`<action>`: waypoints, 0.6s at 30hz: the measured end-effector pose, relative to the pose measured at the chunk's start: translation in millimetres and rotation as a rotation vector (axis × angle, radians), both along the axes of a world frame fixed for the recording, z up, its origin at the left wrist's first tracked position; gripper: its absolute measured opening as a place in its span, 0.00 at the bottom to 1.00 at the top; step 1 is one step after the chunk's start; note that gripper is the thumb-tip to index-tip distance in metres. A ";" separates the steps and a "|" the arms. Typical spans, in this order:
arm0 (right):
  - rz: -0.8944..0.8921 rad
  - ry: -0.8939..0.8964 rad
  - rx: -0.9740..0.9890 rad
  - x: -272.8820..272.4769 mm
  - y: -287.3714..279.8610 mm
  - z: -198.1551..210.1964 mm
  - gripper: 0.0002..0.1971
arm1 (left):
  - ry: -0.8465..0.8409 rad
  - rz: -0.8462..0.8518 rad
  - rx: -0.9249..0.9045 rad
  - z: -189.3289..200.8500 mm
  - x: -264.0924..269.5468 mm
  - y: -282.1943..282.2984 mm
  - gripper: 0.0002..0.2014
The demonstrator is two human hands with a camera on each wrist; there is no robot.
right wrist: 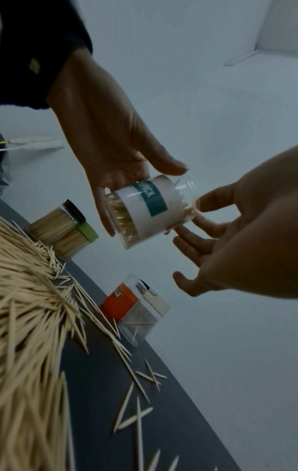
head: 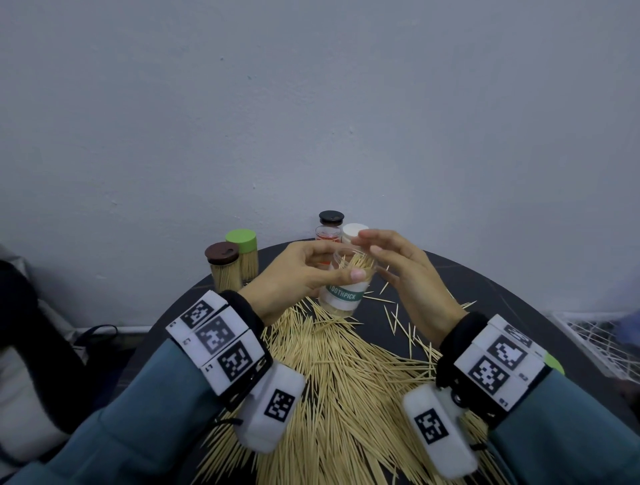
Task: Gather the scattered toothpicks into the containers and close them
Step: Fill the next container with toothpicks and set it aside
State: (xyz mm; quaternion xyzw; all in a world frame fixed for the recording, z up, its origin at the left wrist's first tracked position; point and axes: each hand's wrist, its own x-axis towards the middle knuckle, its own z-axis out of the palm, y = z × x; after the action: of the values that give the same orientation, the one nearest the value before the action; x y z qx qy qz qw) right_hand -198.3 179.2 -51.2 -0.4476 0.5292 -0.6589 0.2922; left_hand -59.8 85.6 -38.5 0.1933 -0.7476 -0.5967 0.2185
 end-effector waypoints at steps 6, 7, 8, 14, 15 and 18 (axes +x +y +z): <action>-0.168 0.152 0.380 -8.7 -1.7 -0.4 0.07 | 0.053 0.052 0.033 8.6 4.9 -8.4 0.21; -0.120 0.281 0.532 -8.7 -2.6 -1.6 0.06 | 0.058 0.058 0.030 10.6 6.3 -10.3 0.22; -0.042 0.429 0.692 -7.9 -4.5 -4.5 0.08 | 0.060 0.064 0.023 12.4 7.7 -12.1 0.22; 0.156 0.973 1.193 20.1 -27.8 -10.5 0.30 | 0.055 0.103 0.027 17.4 14.4 -21.1 0.21; 0.152 0.989 1.207 24.1 -30.9 -9.9 0.35 | 0.052 0.105 0.028 17.3 14.4 -22.1 0.19; 0.138 1.019 1.233 34.8 -41.6 -12.1 0.42 | 0.056 0.105 0.049 16.6 15.4 -25.0 0.15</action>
State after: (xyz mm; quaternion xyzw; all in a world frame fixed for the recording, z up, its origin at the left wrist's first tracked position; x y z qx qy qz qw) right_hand -163.6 137.6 -63.3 -0.4832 0.8374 0.0569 0.2491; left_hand -44.4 60.6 -21.8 0.2208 -0.7152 -0.6077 0.2656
